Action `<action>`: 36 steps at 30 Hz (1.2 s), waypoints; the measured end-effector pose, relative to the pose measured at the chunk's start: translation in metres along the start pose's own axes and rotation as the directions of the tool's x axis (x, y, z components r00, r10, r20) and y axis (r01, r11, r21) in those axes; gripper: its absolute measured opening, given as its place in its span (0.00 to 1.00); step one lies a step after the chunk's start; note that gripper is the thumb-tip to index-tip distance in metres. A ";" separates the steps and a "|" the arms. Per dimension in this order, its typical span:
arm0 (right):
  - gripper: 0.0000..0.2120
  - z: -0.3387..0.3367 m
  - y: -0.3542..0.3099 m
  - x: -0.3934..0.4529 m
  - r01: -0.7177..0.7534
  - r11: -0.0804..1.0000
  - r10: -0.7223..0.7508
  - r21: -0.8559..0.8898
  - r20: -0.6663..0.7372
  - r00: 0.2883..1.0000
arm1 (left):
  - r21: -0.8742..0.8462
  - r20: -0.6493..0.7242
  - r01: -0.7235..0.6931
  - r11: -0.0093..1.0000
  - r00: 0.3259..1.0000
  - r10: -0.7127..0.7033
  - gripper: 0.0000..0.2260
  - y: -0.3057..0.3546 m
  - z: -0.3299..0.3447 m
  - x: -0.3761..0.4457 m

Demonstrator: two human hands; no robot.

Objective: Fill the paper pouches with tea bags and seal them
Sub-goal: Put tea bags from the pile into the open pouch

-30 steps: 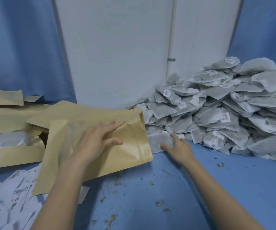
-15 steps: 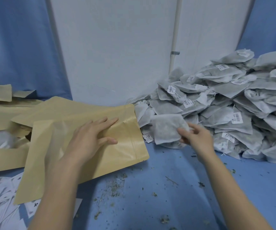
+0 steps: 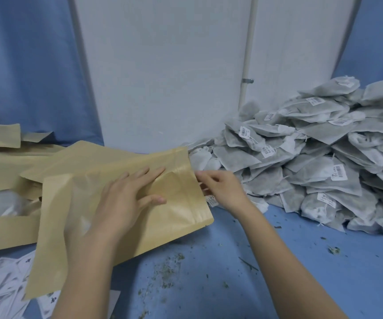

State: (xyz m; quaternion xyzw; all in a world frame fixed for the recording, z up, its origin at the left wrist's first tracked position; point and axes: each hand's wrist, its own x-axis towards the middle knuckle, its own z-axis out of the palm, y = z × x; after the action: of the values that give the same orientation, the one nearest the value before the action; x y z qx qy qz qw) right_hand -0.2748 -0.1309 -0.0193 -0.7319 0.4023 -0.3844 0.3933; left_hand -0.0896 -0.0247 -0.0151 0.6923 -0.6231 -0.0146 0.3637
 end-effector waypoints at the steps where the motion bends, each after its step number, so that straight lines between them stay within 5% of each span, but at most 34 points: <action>1: 0.10 0.000 0.005 0.008 0.003 1.000 -0.005 -0.015 -0.134 0.991 | 0.001 -0.015 0.007 1.000 1.000 -0.007 0.28 -0.003 -0.001 0.000; 3: 0.11 0.005 0.013 0.020 0.017 0.984 -0.070 -0.176 -0.294 0.953 | 0.007 -0.044 0.013 1.000 0.999 -0.013 0.29 -0.006 -0.002 0.000; 6: 0.14 0.019 0.022 0.046 0.041 0.906 -0.146 -0.422 -0.219 0.965 | 0.028 -0.063 0.015 0.999 0.998 -0.014 0.28 -0.008 0.000 0.001; 10: 0.19 0.039 0.027 0.065 -0.154 0.785 0.099 -0.599 -0.125 0.987 | 0.043 -0.085 0.018 0.999 0.996 -0.014 0.30 -0.011 0.002 0.002; 13: 0.17 0.042 0.035 0.063 -0.099 0.917 0.044 -0.385 -0.150 0.988 | 0.050 -0.097 0.024 0.998 0.995 -0.019 0.31 -0.014 0.002 0.002; 16: 0.11 0.030 0.036 0.051 -0.007 0.999 0.020 0.033 -0.395 0.919 | 0.057 -0.098 0.035 0.998 0.995 -0.030 0.31 -0.017 0.002 0.002; 19: 0.16 0.010 0.033 0.042 0.015 0.955 0.153 0.295 -0.536 0.830 | 0.059 -0.095 0.045 0.997 0.995 -0.039 0.31 -0.019 0.002 0.003; 22: 0.16 -0.002 0.026 0.041 0.045 0.840 0.259 0.540 -0.474 0.841 | 0.068 -0.089 0.048 0.996 0.995 -0.042 0.31 -0.019 0.003 0.003; 25: 0.21 -0.006 0.018 0.036 0.128 0.782 0.198 0.610 -0.438 0.877 | 0.065 -0.102 0.052 0.997 0.994 -0.045 0.31 -0.020 0.003 0.003; 28: 0.22 -0.004 0.009 0.030 0.096 0.834 0.072 0.544 -0.280 0.957 | 0.071 -0.113 0.052 0.996 0.993 -0.043 0.31 -0.020 0.003 0.003; 31: 0.17 0.010 -0.001 0.026 0.046 0.933 -0.060 0.357 0.029 0.998 | -0.065 -0.110 0.042 0.997 0.993 -0.049 0.30 -0.018 0.004 0.004; 34: 0.16 0.021 -0.012 0.021 0.077 0.992 -0.114 0.099 0.452 0.885 | -0.137 -0.064 0.037 0.990 0.997 -0.046 0.28 -0.022 0.001 0.004; 36: 0.25 0.021 -0.014 0.019 0.099 0.995 -0.078 -0.005 0.574 0.815 | -0.120 -0.018 0.041 0.992 0.999 -0.043 0.29 -0.025 -0.001 0.003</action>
State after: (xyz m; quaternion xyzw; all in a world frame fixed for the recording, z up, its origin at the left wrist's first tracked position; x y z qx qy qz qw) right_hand -0.2452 -0.1374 -0.0105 -0.8382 0.2375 -0.1576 0.4648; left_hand -0.0669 -0.0273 -0.0261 0.6823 -0.6027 -0.0527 0.4104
